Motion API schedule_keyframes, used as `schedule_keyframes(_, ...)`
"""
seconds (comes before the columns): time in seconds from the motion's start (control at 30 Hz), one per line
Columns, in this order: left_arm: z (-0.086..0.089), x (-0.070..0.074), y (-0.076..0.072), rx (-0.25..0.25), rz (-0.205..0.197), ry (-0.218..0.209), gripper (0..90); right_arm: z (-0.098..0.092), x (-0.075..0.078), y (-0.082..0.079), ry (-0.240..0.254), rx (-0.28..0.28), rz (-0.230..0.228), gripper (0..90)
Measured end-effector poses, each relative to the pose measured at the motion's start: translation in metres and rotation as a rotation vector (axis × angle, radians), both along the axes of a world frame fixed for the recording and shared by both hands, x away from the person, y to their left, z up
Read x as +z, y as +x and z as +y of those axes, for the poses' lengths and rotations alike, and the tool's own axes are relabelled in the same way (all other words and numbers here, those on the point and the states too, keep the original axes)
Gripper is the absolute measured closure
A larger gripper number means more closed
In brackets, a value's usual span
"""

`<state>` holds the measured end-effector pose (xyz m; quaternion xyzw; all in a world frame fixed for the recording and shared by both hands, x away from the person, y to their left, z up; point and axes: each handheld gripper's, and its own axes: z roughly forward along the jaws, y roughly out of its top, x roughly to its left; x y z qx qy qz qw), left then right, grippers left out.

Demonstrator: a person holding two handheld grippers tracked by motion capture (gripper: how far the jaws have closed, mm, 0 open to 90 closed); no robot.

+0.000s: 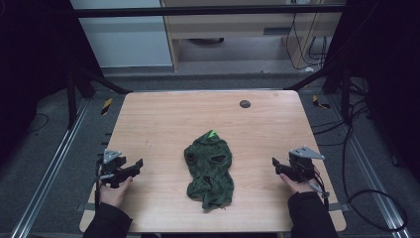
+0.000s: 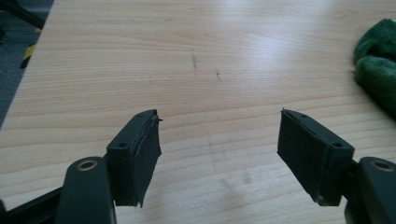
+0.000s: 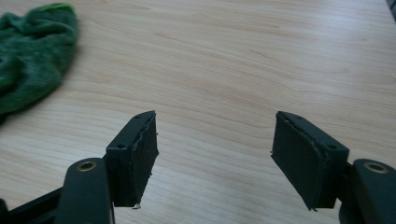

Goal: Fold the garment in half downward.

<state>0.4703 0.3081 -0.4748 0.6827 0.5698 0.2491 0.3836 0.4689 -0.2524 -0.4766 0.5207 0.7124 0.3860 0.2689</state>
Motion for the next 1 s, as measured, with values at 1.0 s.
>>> schedule_keyframes(1.0, -0.024, 0.045, 0.021, -0.123, -0.036, -0.005, 40.0, 0.051, 0.042, 0.018, 0.069, 0.174, -0.003, 42.5)
